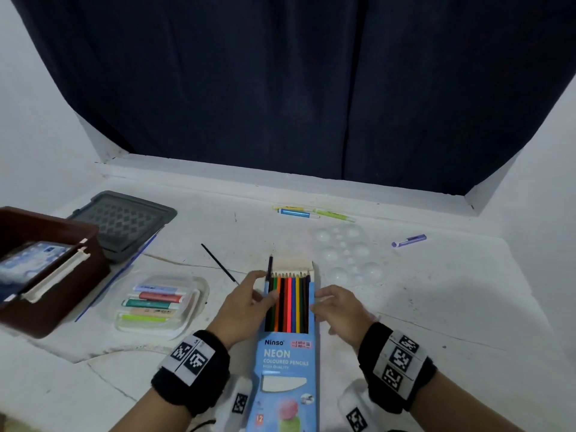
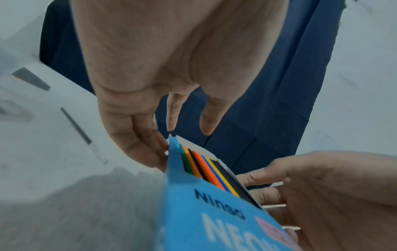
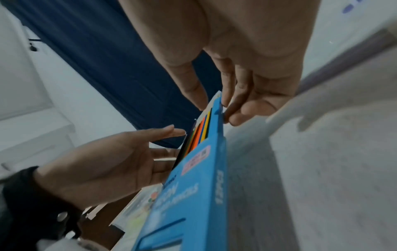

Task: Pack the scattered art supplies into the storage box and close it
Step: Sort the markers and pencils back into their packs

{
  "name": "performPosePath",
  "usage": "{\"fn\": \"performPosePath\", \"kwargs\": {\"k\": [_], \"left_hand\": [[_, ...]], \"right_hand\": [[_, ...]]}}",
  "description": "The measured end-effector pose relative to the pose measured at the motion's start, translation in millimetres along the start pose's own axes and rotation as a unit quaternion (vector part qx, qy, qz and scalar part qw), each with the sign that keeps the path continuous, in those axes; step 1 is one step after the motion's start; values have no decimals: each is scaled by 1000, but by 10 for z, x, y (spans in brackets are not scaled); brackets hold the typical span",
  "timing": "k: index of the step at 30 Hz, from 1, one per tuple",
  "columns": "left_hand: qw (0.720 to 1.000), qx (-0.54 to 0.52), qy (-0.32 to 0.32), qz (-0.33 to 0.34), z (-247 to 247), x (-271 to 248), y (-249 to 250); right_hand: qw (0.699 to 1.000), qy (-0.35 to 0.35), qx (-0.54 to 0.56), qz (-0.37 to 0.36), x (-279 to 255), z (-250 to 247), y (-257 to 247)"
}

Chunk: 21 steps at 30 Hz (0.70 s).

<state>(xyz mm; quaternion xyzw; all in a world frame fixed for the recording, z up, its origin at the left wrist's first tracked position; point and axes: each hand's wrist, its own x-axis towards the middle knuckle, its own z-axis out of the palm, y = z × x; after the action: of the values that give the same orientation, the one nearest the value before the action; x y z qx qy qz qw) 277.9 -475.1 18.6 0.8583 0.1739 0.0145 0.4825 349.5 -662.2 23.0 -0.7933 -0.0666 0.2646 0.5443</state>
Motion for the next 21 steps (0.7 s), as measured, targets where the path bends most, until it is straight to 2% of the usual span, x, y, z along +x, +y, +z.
{"fn": "performPosePath", "kwargs": {"k": [3, 6, 8, 11, 14, 18, 21], "left_hand": [[997, -46, 59, 16, -160, 17, 186], [988, -43, 112, 99, -323, -6, 504], [976, -32, 141, 160, -414, -47, 713], [965, -56, 152, 204, -537, -110, 943], [961, -75, 151, 218, -634, -114, 1048], [966, -38, 133, 218, -665, -118, 1041], [973, -105, 93, 183, -631, -182, 1026]], "right_hand": [[995, 12, 49, -82, -43, -73, -149], [979, 3, 91, -182, -128, -149, -386], [968, 18, 73, -238, -176, -193, -495], [954, 35, 65, -291, -229, -256, -588], [948, 41, 50, -311, -264, -284, -632], [949, 37, 55, -308, -276, -318, -616], [952, 27, 78, -296, -278, -325, -583]]}}
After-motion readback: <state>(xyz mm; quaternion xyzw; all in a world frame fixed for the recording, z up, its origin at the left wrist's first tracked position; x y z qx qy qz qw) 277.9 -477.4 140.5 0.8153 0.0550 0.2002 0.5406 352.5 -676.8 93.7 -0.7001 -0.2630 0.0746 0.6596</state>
